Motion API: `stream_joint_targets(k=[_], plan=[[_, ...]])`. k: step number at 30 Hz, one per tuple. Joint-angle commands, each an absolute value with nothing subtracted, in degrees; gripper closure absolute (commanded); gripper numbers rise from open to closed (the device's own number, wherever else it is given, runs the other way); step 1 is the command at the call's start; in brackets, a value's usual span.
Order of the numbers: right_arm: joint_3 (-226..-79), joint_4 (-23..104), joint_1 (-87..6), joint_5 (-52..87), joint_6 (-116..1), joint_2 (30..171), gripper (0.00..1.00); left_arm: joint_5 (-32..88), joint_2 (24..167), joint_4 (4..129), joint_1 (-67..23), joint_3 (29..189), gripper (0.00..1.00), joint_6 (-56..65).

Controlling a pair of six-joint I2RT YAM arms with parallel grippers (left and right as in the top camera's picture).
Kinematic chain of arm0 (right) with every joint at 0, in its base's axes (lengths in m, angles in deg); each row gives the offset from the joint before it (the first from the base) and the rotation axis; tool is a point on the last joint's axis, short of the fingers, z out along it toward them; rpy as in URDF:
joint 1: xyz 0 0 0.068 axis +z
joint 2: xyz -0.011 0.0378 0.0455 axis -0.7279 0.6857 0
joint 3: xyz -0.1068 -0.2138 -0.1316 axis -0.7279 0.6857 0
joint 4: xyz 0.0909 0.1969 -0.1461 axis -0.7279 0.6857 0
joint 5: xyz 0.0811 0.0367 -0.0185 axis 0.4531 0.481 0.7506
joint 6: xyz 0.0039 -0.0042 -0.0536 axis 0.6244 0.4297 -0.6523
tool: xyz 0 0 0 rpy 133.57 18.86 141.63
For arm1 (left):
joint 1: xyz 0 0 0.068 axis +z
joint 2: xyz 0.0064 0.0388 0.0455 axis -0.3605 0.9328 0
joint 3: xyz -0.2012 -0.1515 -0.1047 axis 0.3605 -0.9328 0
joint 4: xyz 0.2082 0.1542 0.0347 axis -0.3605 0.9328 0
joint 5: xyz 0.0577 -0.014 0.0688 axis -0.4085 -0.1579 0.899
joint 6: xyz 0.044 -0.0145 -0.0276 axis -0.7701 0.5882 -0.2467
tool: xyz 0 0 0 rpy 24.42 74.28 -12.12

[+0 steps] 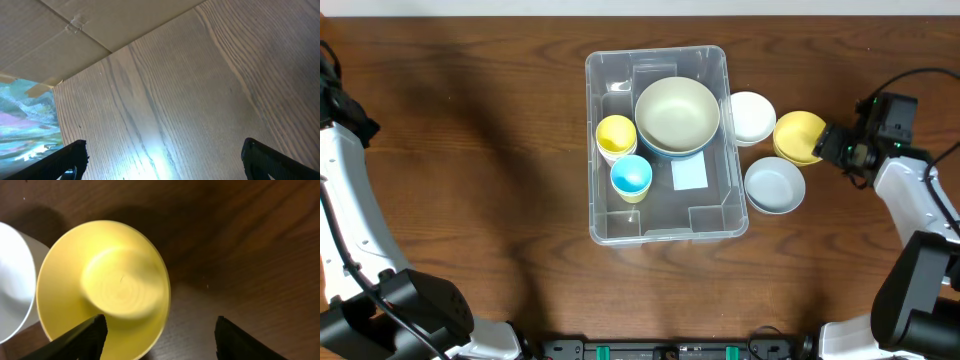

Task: Pack container
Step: 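Grasp the rim of the yellow bowl with the right gripper and lift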

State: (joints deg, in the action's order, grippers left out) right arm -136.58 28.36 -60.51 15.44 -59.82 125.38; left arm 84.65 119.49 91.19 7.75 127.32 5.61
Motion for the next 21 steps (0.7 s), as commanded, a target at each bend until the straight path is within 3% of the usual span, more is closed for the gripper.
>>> stream_joint_targets(k=[1, 21], plan=[[-134.3, 25.8, -61.0, 16.8, -59.5, 126.4, 0.32, 85.8, 119.9, 91.3, 7.9, 127.5, 0.02, 5.3], [-133.6, 21.4, -61.1, 17.8, -58.0, 132.3, 0.38, 85.8, 119.9, 91.3, 7.9, 127.5, 0.02, 5.3]])
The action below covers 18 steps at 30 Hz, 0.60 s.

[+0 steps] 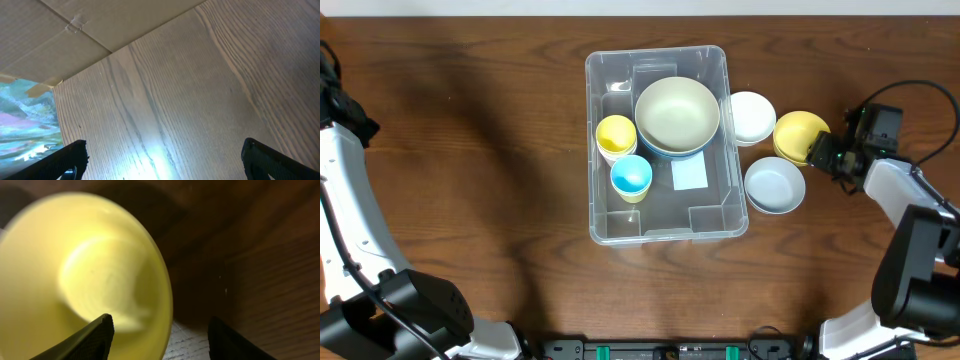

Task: Pack container
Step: 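Grasp the rim of the yellow bowl with the right gripper and lift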

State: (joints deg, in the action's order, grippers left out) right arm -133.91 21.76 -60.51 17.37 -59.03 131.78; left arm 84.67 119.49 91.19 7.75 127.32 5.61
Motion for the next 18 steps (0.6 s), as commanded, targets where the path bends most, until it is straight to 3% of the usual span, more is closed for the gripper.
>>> stream_joint_targets(k=[1, 3, 10, 18], plan=[[-133.6, 21.3, -61.1, 17.9, -58.0, 132.3, 0.39, 85.8, 119.9, 91.3, 7.9, 127.5, 0.02, 5.3], [-133.6, 21.4, -61.1, 17.8, -58.0, 132.3, 0.42, 85.8, 119.9, 91.3, 7.9, 127.5, 0.02, 5.3], [-133.6, 22.4, -61.1, 17.8, -58.0, 132.3, 0.69, 85.8, 119.9, 91.3, 7.9, 127.5, 0.02, 5.3], [-133.6, 23.4, -62.6, 17.6, -57.6, 132.3, 0.78, 85.8, 119.9, 91.3, 7.9, 127.5, 0.02, 5.3]])
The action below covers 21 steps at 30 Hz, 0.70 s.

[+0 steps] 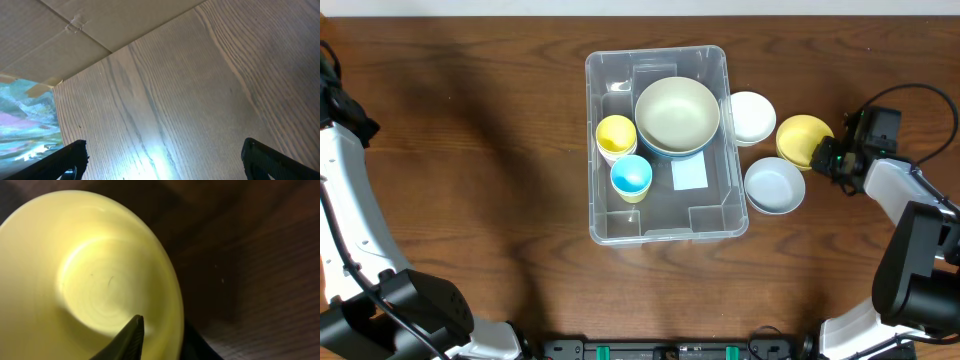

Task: Pack container
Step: 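Grasp the rim of the yellow bowl with the right gripper and lift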

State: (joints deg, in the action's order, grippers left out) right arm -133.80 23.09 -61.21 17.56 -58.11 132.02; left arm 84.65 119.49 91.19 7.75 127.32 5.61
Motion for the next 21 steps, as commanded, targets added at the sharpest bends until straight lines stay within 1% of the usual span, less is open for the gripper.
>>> stream_joint_targets(k=[1, 2, 3, 4, 6, 9, 11, 16, 21], plan=[[-133.6, 23.6, -63.0, 17.6, -57.1, 132.3, 0.8, 85.8, 119.9, 91.3, 7.9, 127.5, 0.02, 5.3], [-133.6, 23.8, -63.7, 17.6, -56.7, 132.3, 0.82, 85.8, 119.9, 91.3, 7.9, 127.5, 0.02, 5.3], [-133.6, 24.0, -64.4, 17.6, -56.4, 132.3, 0.87, 85.8, 119.9, 91.3, 7.9, 127.5, 0.02, 5.3], [-133.6, 24.1, -64.9, 17.6, -56.4, 132.3, 0.9, 85.8, 119.9, 91.3, 7.9, 127.5, 0.02, 5.3], [-133.6, 24.5, -65.9, 17.6, -56.4, 132.3, 0.93, 85.8, 119.9, 91.3, 7.9, 127.5, 0.02, 5.3], [-133.6, 25.2, -67.1, 17.6, -56.4, 132.3, 0.95, 85.8, 119.9, 91.3, 7.9, 127.5, 0.02, 5.3], [-133.6, 25.7, -68.0, 17.7, -56.4, 132.2, 0.99, 85.8, 119.9, 91.3, 7.9, 127.5, 0.02, 5.3], [-133.6, 27.3, -69.3, 18.9, -56.5, 130.1, 0.99, 85.8, 119.9, 91.3, 7.9, 127.5, 0.02, 5.3], [-133.6, 29.5, -69.3, 18.9, -56.5, 124.1, 0.99, 85.8, 119.9, 91.3, 7.9, 127.5, 0.02, 5.3]])
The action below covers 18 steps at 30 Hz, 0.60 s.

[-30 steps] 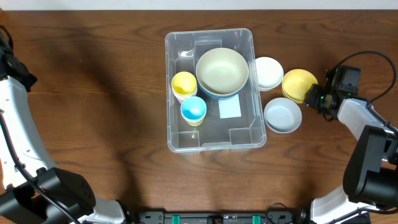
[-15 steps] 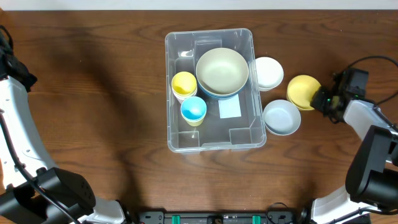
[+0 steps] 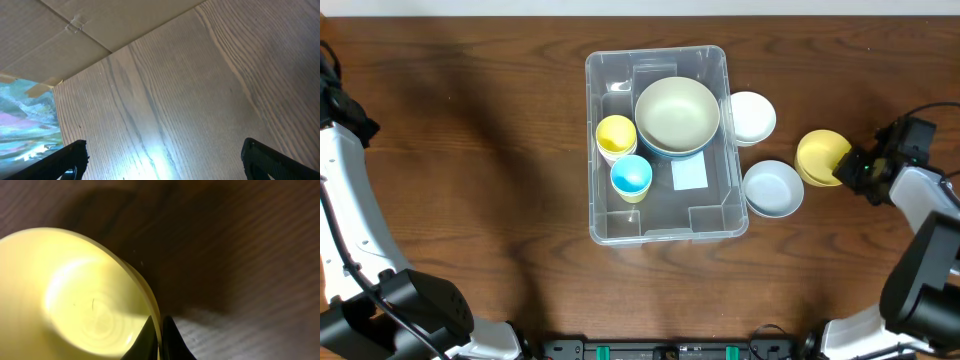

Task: Pack container
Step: 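Grasp the rim of the yellow bowl with the right gripper and lift, then carry the yellow bowl left and lower it into the container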

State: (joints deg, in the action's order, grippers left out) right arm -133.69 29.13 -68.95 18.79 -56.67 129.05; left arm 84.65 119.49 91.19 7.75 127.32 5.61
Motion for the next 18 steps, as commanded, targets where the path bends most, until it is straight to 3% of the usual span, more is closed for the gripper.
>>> stream_joint_targets(k=[1, 18], plan=[[-133.6, 30.1, -69.2, 18.9, -56.6, 122.4, 0.99, 85.8, 119.9, 91.3, 7.9, 127.5, 0.02, 5.3], [-133.6, 42.2, -65.1, 25.8, -60.4, 92.1, 0.99, 85.8, 119.9, 91.3, 7.9, 127.5, 0.02, 5.3]])
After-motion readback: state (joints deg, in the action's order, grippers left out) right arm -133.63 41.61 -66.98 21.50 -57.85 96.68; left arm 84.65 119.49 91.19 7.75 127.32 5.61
